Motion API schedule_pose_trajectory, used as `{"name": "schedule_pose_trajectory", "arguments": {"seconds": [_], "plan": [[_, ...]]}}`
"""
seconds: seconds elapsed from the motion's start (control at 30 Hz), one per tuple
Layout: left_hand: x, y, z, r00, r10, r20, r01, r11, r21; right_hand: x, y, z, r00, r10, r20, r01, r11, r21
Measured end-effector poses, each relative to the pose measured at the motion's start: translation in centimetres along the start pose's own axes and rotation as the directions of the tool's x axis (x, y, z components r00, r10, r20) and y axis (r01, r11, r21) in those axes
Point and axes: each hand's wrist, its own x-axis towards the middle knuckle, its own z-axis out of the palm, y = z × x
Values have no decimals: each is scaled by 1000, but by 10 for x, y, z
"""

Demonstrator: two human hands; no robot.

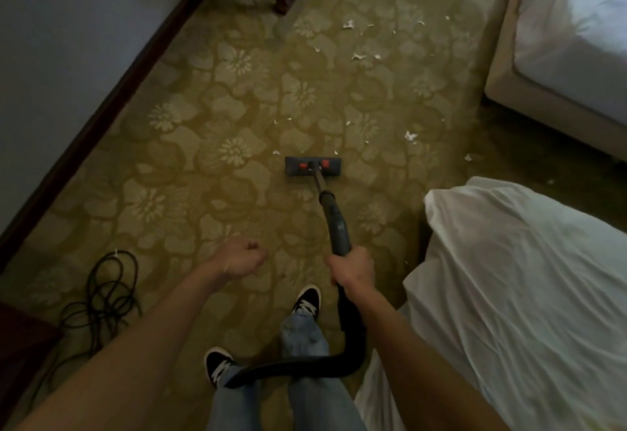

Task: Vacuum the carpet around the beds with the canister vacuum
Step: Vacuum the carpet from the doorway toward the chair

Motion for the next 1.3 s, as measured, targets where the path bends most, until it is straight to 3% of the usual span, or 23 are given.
{"name": "schedule_pose_trajectory", "arguments": {"seconds": [0.27, 0.53, 0.9, 1.3], "plan": [[8, 19, -1, 999, -13, -31, 10, 994, -106, 43, -48, 0, 992, -71, 103, 76, 996, -53], [7, 15, 0, 986, -132, -98, 113, 978, -178, 59, -80, 13, 984, -128, 124, 141, 985, -102], [-2, 17, 26, 986, -152, -74, 142, 982, -126, 59, -43, -29, 987, -127, 96, 146, 964, -222], [-9, 9, 43, 1000, -16, 13, 16, 1000, 9, 33, 23, -57, 1000, -31, 3, 31, 989, -143]]}}
